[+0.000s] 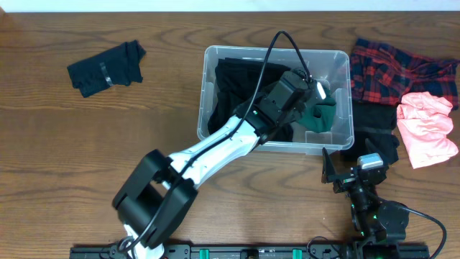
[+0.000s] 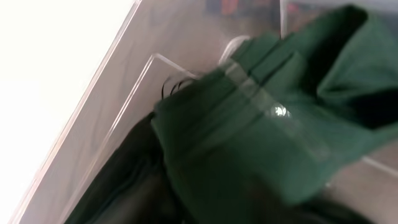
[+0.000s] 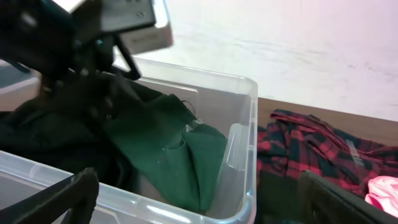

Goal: Pack container
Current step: 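Release the green garment on top of the black clothes and lift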

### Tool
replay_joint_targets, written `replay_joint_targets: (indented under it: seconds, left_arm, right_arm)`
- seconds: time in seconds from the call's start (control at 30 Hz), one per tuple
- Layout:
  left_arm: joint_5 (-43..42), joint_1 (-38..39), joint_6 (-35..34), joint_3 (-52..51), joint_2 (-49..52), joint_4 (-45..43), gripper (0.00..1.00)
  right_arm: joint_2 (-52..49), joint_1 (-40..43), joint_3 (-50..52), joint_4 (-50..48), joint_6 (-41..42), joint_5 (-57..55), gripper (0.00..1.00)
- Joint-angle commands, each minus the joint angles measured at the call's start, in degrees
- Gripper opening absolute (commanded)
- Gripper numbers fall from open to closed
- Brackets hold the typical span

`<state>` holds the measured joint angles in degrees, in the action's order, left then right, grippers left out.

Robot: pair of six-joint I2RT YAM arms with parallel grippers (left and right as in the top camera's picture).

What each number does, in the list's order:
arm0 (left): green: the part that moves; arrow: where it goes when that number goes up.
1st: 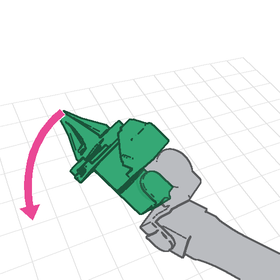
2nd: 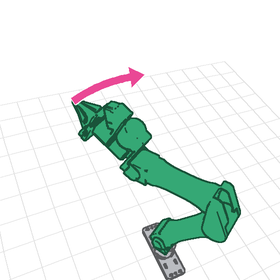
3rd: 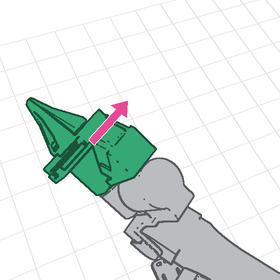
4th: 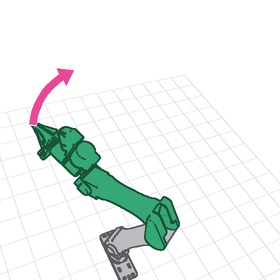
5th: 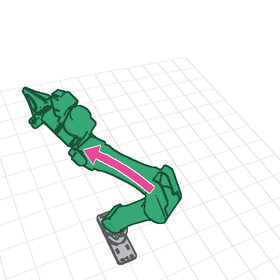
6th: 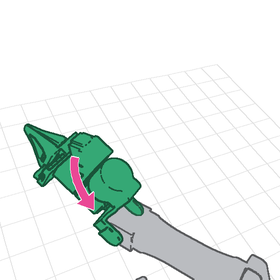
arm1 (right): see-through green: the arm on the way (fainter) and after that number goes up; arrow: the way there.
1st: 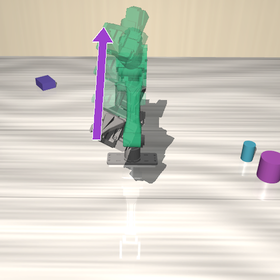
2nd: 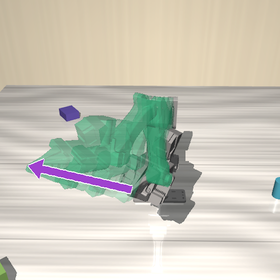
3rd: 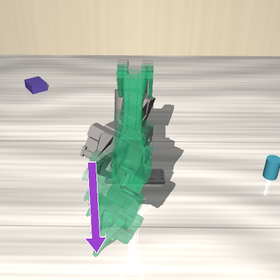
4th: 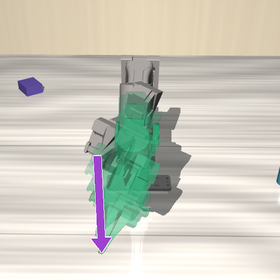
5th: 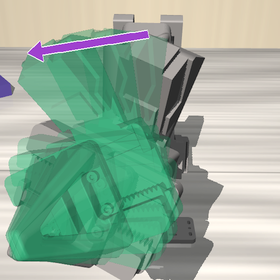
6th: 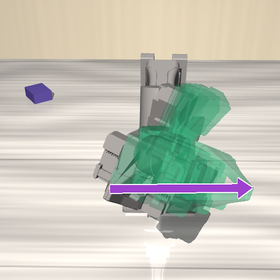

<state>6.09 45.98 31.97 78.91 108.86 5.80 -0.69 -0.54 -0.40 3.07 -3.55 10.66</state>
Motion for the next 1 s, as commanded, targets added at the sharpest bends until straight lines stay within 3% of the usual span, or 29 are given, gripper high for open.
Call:
replay_joint_targets:
  seconds: [0.0, 0.23, 0.5, 0.73, 0.97]
  left_arm:
    - [1.0, 0.1, -3.6, 1.6, -3.7, 4.1, 0.06]
    - [-10.2, 0.1, -17.8, 10.3, -5.9, 24.0, 0.06]
    - [-10.6, -0.2, -26.8, 26.0, -5.9, 41.2, 0.06]
    - [-10.6, -3.5, -36.6, 33.8, -5.9, 45.7, 0.06]
    - [-10.7, -8.1, -39.8, 33.8, -4.1, 44.5, 0.06]
  right_arm:
    - [0.3, 0.5, 0.1, 0.2, -0.3, -0.1, 0.99]
    - [0.3, 0.5, 0.1, 0.2, -0.3, -0.1, 0.99]
    - [0.3, 0.5, 0.1, 0.2, -0.3, -0.1, 0.99]
    - [0.3, 0.5, 0.1, 0.2, -0.3, -0.1, 0.99]
    - [0.3, 0.5, 0.1, 0.2, -0.3, -0.1, 0.99]
